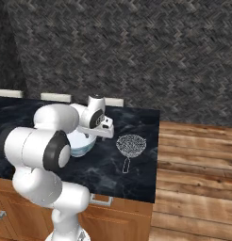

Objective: Pick the strainer and bowl and place them in the sink. Then turn on the water.

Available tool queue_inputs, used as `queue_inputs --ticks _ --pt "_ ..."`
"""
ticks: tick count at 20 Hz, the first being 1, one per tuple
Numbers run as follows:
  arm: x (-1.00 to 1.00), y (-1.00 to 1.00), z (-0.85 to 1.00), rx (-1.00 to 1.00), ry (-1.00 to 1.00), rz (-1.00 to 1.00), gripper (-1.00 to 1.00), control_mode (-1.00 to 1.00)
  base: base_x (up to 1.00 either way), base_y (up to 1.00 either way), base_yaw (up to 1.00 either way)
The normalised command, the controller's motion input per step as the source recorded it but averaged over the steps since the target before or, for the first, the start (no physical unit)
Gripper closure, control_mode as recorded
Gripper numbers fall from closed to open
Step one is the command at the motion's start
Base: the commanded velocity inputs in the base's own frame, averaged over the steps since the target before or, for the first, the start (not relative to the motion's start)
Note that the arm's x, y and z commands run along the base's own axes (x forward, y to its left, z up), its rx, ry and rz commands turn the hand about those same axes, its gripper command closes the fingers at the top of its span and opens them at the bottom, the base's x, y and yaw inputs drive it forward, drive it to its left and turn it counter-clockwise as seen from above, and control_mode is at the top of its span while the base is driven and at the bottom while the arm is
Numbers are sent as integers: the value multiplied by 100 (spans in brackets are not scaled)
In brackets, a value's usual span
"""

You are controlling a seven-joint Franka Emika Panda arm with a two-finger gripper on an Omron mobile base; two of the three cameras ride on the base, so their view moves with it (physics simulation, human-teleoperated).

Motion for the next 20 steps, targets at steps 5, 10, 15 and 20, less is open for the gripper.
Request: queue_inputs --ticks 5,10,15,20 --pt "22 -8 -26 2 3 0 -100 -100 0 0 0" --pt "12 0 -26 0 4 0 -100 -100 0 0 0" --pt "0 0 -20 0 4 0 -100 -100 0 0 0" --pt "0 1 -5 0 3 0 100 -100 0 0 0"
